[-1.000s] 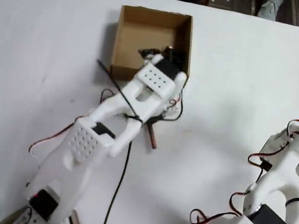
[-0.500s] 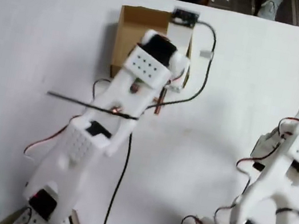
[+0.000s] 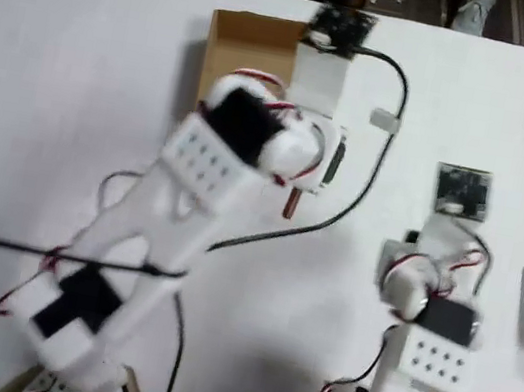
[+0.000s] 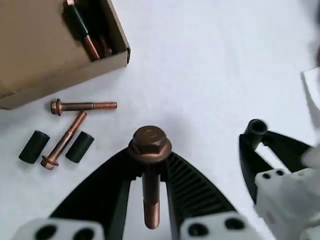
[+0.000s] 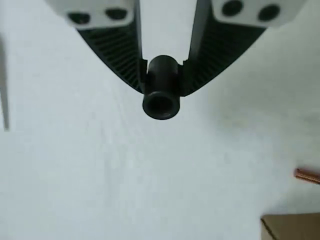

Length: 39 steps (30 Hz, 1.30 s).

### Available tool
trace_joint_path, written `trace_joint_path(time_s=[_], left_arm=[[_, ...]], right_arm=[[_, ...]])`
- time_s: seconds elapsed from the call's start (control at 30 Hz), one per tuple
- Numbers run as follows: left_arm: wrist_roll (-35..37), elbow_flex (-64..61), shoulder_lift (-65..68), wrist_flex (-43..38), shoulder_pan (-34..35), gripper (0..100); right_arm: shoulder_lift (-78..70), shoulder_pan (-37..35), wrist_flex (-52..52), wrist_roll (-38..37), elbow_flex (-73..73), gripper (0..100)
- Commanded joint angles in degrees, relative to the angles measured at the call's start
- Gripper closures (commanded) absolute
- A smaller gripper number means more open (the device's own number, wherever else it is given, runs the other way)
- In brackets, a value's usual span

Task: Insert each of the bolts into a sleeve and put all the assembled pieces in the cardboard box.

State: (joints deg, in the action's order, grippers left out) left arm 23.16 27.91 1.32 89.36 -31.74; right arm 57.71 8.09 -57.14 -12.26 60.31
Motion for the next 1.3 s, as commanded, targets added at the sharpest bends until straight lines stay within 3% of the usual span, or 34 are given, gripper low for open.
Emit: trace_joint_path(time_s=[0.0, 0.17, 0.4, 0.6, 1.03, 1.27], left_arm=[[-0.5, -13.4, -12.7, -10.9, 1.5, 97], [-0.5, -37.0, -26.7, -30.3, 5.4, 97], [-0.1, -62.7, -43.3, -61.0, 5.5, 97], [-0.4, -78.4, -49.7, -83.3, 5.5, 97], [0.0, -74.5, -50.5, -82.6, 4.7, 97], [-0.4, -74.6, -50.4, -78.2, -1.8, 97]], right_arm=[[5.4, -3.1, 3.6, 5.4, 1.7, 97.8], [8.4, -4.5, 10.7, 9.1, 6.8, 97.8], [10.5, -10.1, 25.7, 9.1, 15.6, 97.8], [16.1, -17.3, 27.5, 9.1, 17.3, 97.8], [41.4, -22.5, 37.4, 8.6, 36.3, 97.8], [44.9, -22.5, 37.1, 8.6, 36.7, 97.8]])
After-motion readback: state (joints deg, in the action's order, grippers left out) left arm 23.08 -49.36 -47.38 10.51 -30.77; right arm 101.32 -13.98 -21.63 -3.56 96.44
